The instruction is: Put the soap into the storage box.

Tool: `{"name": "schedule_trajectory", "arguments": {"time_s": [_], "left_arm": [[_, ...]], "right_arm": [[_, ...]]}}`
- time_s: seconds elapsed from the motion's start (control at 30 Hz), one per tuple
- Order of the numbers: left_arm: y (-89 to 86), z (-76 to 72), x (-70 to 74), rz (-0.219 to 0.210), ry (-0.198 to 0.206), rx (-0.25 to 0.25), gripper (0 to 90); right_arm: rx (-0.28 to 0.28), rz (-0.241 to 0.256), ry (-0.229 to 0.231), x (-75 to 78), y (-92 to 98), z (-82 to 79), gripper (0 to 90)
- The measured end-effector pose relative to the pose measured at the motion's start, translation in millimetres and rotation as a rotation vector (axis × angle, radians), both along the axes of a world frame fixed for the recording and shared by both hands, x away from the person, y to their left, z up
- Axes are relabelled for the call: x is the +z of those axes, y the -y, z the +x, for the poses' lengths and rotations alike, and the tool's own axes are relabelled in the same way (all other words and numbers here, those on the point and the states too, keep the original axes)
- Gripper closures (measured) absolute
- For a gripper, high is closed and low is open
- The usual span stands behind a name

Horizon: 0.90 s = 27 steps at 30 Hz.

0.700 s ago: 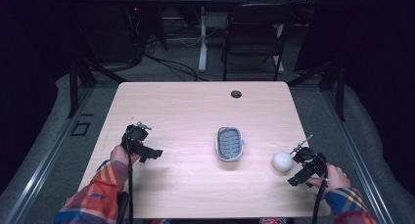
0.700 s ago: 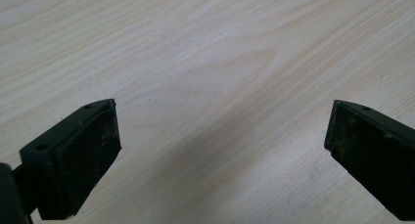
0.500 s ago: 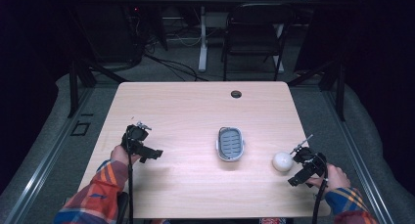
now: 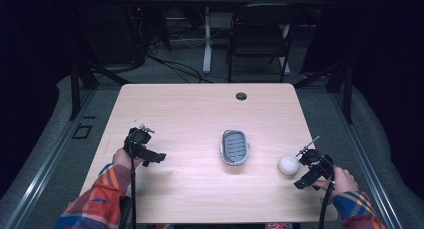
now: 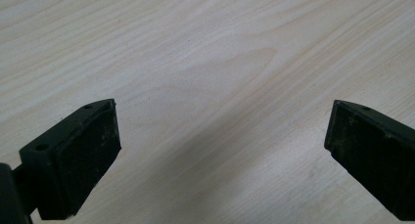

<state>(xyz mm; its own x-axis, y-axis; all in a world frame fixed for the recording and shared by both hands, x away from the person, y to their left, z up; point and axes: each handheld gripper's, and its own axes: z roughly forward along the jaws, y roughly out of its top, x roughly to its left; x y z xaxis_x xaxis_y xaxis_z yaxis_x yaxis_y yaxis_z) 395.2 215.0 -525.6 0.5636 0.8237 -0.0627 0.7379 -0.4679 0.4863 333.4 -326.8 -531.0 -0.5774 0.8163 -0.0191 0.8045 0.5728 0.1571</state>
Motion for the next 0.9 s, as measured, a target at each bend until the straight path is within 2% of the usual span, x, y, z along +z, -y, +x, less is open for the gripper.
{"name": "schedule_trajectory", "arguments": {"time_s": [0.1, 0.17, 0.2, 0.3, 0.33, 0.37, 0.43, 0.5, 0.57, 0.63, 0.67, 0.7, 0.73, 0.77, 0.8, 0.83, 0.9], "left_arm": [[0.4, 0.1, -0.1, 0.001, -0.004, -0.002, 0.0], [0.3, 0.0, -0.1, 0.001, -0.006, 0.0, 0.0], [0.3, 0.0, -0.1, 0.002, -0.005, 0.001, 0.0], [0.6, 0.1, -0.1, 0.004, -0.003, -0.004, 0.0], [0.8, 0.0, -0.1, 0.003, -0.003, -0.004, 0.0], [0.8, 0.0, -0.2, 0.003, -0.004, -0.004, 0.0], [0.9, 0.2, -0.4, 0.003, -0.004, -0.003, 0.0], [1.0, 0.2, -0.5, 0.003, -0.004, -0.003, 0.0], [1.0, 0.3, -0.5, 0.003, -0.004, -0.004, 0.0], [1.0, 0.4, -0.6, 0.004, -0.005, -0.003, 0.0], [1.0, 0.4, -0.5, 0.004, -0.004, -0.003, 0.0], [1.0, 0.4, -0.6, 0.004, -0.005, -0.003, 0.0], [1.1, 0.4, -0.6, 0.004, -0.005, -0.003, 0.0], [1.1, 0.4, -0.5, 0.004, -0.005, -0.003, 0.0], [1.1, 0.4, -0.5, 0.004, -0.005, -0.004, 0.0], [1.1, 0.4, -0.5, 0.004, -0.005, -0.004, 0.0], [1.1, 0.4, -0.7, 0.003, -0.004, -0.001, 0.0]], "right_arm": [[0.021, -0.014, -0.023, 4.5, 0.5, 3.0, 0.0], [0.017, -0.006, -0.016, 5.2, 0.0, 4.2, 0.0], [-0.017, 0.03, 0.013, 2.4, -1.1, 2.9, 0.0], [0.021, -0.014, -0.013, 8.7, -2.0, 9.2, 0.0], [0.027, -0.017, -0.008, 9.3, -2.6, 10.2, 0.0], [0.005, 0.01, 0.013, 7.6, -4.1, 10.0, 0.0], [0.002, 0.019, 0.018, 8.3, -6.2, 12.0, 0.0], [0.041, -0.021, -0.008, 12.8, -7.8, 16.5, 0.0], [0.029, -0.006, 0.005, 12.4, -10.4, 17.3, 0.0], [0.039, -0.016, 0.0, 14.4, -12.3, 19.4, 0.0], [0.06, -0.038, -0.009, 16.9, -12.5, 21.6, 0.0], [0.025, 0.003, 0.021, 14.0, -13.9, 20.1, 0.0], [0.05, -0.032, -0.002, 17.4, -13.9, 23.0, 0.0], [0.05, -0.024, -0.002, 17.8, -15.3, 25.2, 0.0], [0.019, 0.01, 0.025, 15.0, -16.9, 24.3, 0.0], [0.019, 0.01, 0.025, 15.0, -16.9, 24.3, 0.0], [0.049, -0.025, -0.002, 18.4, -18.1, 28.6, 0.0]]}}
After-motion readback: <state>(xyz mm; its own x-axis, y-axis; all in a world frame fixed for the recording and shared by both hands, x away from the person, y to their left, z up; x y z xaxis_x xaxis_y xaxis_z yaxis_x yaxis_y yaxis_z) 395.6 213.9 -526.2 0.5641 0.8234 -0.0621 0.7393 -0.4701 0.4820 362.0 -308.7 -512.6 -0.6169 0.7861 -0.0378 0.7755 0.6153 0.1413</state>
